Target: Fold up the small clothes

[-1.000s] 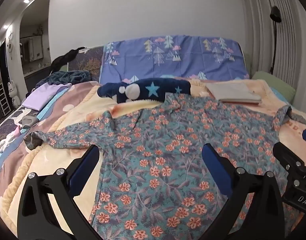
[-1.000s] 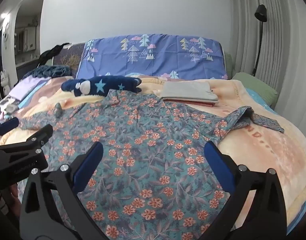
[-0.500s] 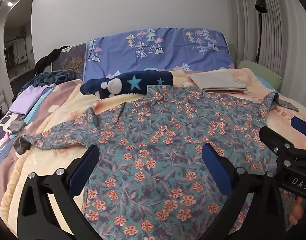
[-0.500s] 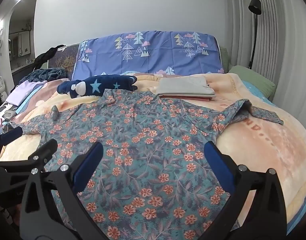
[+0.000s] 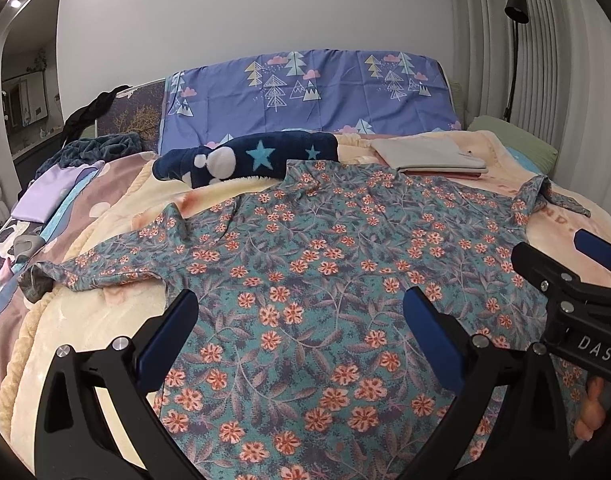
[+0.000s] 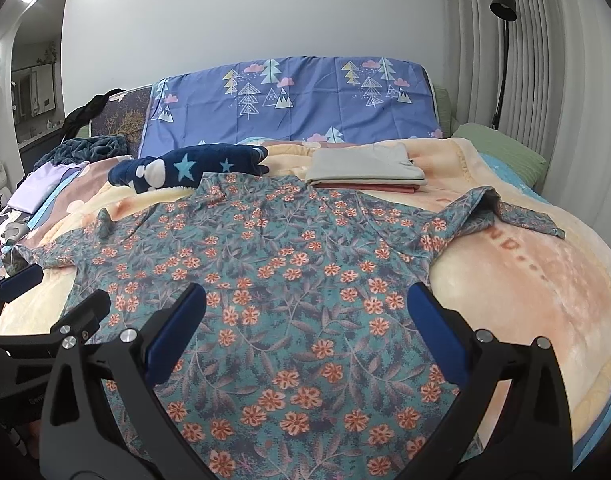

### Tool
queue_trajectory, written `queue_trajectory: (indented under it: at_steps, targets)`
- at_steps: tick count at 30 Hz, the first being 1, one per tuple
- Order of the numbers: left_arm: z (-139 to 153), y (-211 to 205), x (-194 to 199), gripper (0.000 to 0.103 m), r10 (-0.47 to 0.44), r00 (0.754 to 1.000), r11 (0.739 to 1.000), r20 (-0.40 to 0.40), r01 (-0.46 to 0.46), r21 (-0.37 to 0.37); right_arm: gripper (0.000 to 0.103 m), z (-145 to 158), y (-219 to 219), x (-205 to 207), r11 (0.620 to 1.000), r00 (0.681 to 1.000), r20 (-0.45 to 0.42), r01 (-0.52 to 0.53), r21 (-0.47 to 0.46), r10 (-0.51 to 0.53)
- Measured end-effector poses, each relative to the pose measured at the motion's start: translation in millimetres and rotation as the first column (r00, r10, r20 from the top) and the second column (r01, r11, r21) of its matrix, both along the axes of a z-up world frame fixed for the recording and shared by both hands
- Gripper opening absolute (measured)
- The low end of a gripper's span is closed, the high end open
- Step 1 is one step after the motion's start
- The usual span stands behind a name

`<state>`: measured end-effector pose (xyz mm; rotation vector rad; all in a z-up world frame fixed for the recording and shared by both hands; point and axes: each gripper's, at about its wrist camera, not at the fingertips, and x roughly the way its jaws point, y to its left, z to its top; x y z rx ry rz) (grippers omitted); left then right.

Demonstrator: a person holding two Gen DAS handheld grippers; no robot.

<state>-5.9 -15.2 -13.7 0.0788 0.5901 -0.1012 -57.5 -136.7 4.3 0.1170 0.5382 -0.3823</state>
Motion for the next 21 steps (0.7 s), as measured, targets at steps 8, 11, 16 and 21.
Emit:
queue_trajectory:
  at_steps: [8,11,16,21]
  targets:
    - [-2.5,0.1,0.4,0.102,0.007,1.0,1.0,-0.004,-0.007,0.003,0.101,-1.5,-3.9,-1.8,1.0,1.0,0.012,0.021,-0.004,-0.021]
    - [-3.5,1.8,0.5,0.102,0.01,1.0,1.0,-0.008,-0.01,-0.001,0.101,-1.1,-4.4,-3.9,1.0,0.999,0.033,0.012,0.008,-0.013]
    - [-4.1,4.2,1.6,0.102,0.012,1.0,1.0,-0.015,-0.012,-0.008,0.101,3.1,0.3,-7.6,1.0,0.997,0.077,-0.003,-0.007,0.004]
    - [-6.4,4.1,1.9,0.102,0.01,1.0,1.0,-0.02,-0.01,-0.009,0.101,3.6,6.1,-6.8,0.999,0.996,0.083,-0.018,-0.036,0.021]
